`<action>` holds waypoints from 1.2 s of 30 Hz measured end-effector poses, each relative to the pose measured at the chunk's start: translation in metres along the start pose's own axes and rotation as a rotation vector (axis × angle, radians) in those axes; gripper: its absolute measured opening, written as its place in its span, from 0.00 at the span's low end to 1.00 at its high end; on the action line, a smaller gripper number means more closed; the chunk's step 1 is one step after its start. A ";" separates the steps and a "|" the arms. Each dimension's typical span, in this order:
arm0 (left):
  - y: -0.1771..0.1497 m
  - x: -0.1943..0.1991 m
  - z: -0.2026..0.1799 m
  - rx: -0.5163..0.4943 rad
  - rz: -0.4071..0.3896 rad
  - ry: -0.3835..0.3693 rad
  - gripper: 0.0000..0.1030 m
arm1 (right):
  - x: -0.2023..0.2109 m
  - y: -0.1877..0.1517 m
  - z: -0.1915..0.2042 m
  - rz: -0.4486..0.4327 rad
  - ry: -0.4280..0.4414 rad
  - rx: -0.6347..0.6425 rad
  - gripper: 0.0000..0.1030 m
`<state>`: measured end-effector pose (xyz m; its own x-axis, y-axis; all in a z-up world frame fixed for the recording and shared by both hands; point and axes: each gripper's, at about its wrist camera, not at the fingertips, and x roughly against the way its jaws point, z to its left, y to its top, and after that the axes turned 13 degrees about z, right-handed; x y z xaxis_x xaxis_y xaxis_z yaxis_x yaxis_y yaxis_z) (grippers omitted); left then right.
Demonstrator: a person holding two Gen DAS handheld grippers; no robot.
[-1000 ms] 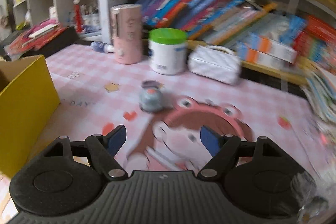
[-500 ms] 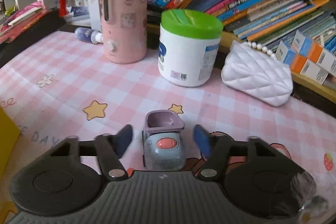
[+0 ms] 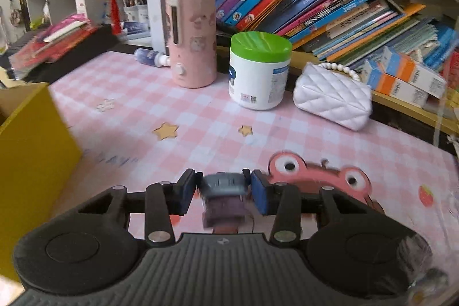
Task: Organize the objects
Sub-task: 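Lift the white charger with the left tool while the right tool grasps the grey toy car, then carry the white charger and grey toy car over the yellow box with both tools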
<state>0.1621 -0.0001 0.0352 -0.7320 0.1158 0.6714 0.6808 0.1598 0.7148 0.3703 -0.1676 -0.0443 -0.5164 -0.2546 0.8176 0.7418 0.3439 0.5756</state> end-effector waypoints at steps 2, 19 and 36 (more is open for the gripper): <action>-0.004 0.001 -0.006 0.001 0.006 -0.002 0.40 | 0.023 -0.014 0.001 -0.012 0.012 -0.005 0.39; -0.054 0.025 -0.013 0.027 0.065 0.009 0.40 | 0.144 -0.123 0.025 -0.015 0.066 -0.024 0.39; -0.079 0.067 0.076 -0.072 0.109 -0.105 0.40 | 0.177 -0.160 0.146 -0.014 0.021 -0.081 0.39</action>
<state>0.0569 0.0693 0.0087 -0.6499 0.2306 0.7242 0.7534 0.0706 0.6537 0.0971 -0.1358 0.0101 -0.5183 -0.2781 0.8087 0.7674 0.2661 0.5833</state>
